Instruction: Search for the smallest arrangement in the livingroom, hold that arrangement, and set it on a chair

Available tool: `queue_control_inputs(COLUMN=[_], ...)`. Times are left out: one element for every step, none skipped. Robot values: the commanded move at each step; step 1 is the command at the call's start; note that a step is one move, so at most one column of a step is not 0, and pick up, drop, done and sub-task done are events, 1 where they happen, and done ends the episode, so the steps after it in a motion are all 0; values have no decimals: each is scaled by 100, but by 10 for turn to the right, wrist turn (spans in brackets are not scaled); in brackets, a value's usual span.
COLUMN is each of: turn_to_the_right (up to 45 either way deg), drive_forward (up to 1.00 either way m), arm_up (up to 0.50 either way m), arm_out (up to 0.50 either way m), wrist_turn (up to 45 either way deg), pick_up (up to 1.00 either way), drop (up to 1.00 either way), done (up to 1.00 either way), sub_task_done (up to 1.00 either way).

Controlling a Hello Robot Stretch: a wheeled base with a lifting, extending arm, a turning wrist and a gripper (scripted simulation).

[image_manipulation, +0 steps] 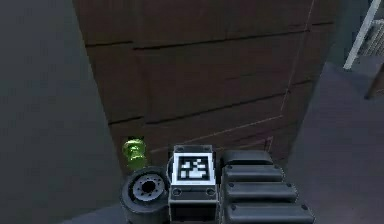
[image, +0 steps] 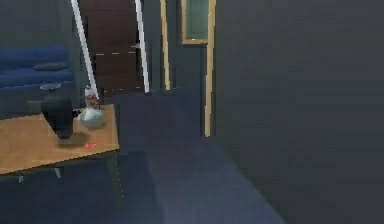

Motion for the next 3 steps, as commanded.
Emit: queue_control_inputs(turn_to_the_right=[0,60,30], drive_forward=[100,0,0], arm_up=[0,0,0], arm_out=[0,0,0], wrist_turn=[0,0,0], pick_up=[0,0,0], drop=[0,0,0], done=[0,0,0], sub_task_done=[0,0,0])
